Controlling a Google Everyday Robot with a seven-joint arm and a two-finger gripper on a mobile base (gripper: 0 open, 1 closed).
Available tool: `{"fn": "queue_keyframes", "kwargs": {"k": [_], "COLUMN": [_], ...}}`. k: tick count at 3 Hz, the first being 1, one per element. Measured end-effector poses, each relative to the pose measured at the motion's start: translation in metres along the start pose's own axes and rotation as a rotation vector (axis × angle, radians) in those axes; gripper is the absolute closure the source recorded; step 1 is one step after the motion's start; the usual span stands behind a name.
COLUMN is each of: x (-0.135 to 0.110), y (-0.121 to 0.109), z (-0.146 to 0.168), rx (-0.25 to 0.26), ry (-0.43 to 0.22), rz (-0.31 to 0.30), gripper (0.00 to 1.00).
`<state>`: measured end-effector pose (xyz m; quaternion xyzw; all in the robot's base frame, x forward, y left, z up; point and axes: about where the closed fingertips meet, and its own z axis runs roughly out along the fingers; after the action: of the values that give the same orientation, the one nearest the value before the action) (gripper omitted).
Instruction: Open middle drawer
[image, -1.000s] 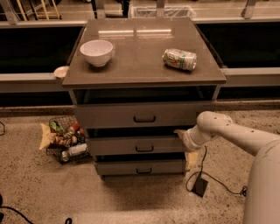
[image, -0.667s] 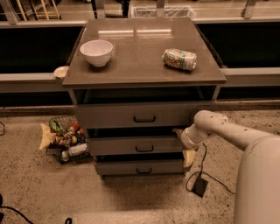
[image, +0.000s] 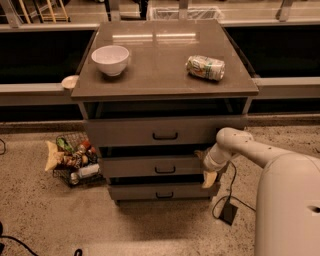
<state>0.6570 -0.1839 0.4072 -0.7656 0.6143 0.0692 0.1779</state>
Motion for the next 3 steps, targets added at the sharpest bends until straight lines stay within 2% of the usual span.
{"fn": "queue_keyframes", "kwargs": {"k": [2, 3], "x": [-0.011, -0.014], "y": [0.014, 0.012], "z": [-0.005, -0.014], "rx": [-0.006, -0.006], "ry": [-0.024, -0.024], "rz": [-0.02, -0.02], "gripper": [0.64, 0.88]}}
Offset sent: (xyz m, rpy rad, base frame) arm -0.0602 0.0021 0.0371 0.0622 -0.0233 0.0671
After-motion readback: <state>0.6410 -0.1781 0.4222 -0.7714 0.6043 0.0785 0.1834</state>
